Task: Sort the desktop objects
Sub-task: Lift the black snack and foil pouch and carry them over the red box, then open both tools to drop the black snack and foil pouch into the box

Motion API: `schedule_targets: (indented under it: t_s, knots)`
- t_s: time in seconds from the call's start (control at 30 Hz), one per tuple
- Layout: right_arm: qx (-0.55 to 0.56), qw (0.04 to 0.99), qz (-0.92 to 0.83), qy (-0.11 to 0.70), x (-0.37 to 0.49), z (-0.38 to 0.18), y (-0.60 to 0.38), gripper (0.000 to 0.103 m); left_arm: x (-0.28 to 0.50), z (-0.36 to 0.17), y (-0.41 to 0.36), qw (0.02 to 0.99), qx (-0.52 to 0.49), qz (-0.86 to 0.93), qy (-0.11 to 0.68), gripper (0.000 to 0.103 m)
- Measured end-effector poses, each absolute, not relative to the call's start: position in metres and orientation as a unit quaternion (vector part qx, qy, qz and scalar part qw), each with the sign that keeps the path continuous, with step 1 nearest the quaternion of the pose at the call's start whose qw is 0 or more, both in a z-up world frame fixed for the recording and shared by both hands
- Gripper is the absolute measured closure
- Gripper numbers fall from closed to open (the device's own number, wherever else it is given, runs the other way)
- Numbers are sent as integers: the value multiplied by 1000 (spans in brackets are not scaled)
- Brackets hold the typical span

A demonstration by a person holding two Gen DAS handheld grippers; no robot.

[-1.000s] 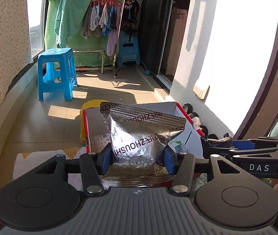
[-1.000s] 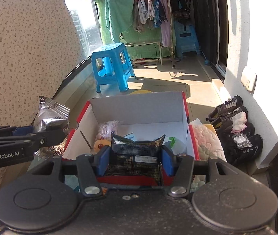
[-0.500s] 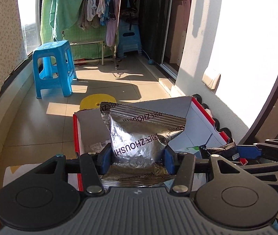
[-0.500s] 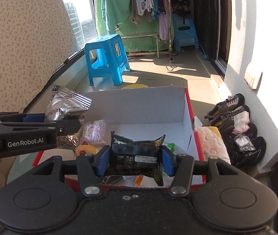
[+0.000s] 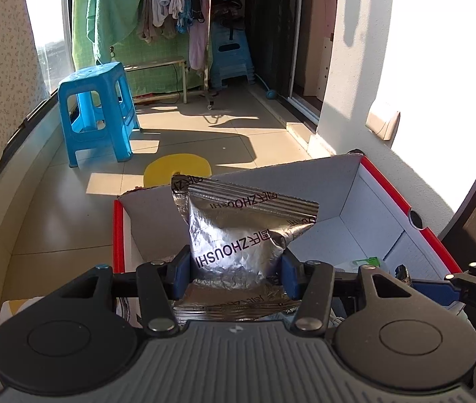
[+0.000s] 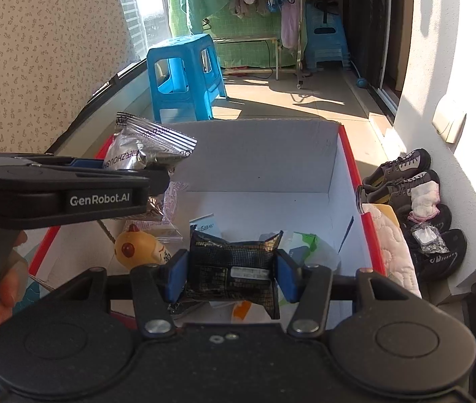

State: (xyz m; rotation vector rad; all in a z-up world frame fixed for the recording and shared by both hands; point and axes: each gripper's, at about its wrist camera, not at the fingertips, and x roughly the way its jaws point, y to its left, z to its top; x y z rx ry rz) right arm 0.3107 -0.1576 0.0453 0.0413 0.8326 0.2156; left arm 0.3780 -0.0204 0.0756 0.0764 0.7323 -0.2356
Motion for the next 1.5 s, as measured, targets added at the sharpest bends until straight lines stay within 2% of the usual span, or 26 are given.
schedule_targets:
  t_s: [0.87,0.97,1.03,1.1,1.5]
  knots:
    - [16,895,112,431,316,22,-150,47,396,42,-31,896,76,-109,424,50]
    - [23,895,114,431,317,23,-153,44,395,42,-33,897,84,-106,421,39]
    - [29,896,115,428,315,23,-155,44,392,45,-34,902,83,-103,410,26]
    - [31,899,116,421,313,25,-156,42,391,48,-34,905,78,-103,406,21]
    - [41,905,116,408,302,45,-166,41,371,70,-39,911,74,-107,392,21]
